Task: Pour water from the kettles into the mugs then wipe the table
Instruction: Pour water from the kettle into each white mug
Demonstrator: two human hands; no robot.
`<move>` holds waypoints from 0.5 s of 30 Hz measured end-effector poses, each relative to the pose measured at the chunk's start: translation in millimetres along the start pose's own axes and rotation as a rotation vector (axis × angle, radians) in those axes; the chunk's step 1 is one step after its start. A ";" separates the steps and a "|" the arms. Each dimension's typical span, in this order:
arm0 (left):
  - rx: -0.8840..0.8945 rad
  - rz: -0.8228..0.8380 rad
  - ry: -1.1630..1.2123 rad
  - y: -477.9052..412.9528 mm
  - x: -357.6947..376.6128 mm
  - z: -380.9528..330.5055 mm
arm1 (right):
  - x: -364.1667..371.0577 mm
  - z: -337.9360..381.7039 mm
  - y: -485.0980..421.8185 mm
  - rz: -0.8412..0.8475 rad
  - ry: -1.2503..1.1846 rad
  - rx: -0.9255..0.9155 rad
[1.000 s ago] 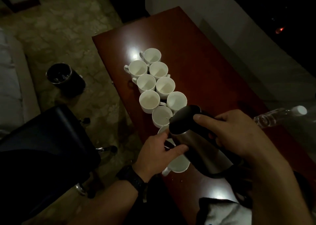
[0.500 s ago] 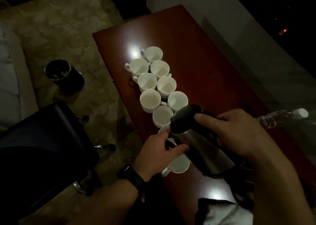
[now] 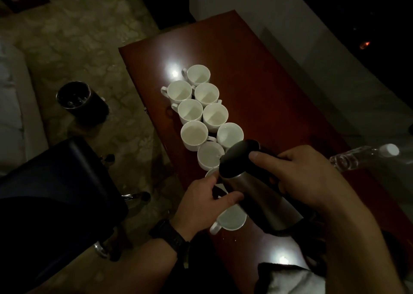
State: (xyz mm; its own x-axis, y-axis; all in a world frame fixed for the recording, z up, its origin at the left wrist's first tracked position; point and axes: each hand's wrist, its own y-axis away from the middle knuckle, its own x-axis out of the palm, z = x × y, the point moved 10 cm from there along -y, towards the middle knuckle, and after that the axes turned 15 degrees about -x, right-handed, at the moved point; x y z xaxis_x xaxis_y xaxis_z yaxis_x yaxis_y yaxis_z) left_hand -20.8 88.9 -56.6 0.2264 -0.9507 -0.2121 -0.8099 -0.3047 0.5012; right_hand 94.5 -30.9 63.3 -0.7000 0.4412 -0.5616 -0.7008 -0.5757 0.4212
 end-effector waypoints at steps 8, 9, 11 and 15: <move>0.004 0.016 0.005 -4.5 -0.1 2.4 | 0.4 -3.2 -4.6 0.026 0.044 -0.019; 0.003 0.018 0.006 -4.6 -0.1 2.4 | 0.3 -2.4 -5.3 0.029 0.056 -0.022; -0.006 0.018 0.016 -6.0 -1.0 3.2 | 1.1 0.1 -7.0 0.042 0.075 -0.028; -0.019 0.020 0.069 -7.5 -4.0 2.7 | 0.2 3.6 -7.4 0.036 0.088 -0.040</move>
State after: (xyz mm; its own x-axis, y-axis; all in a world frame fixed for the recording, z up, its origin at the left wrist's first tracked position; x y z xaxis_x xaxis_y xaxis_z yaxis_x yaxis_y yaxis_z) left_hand -17.1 95.2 -61.7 0.2476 -0.9580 -0.1445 -0.8045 -0.2864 0.5203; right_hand 99.1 -24.0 62.6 -0.7083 0.3588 -0.6079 -0.6684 -0.6178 0.4142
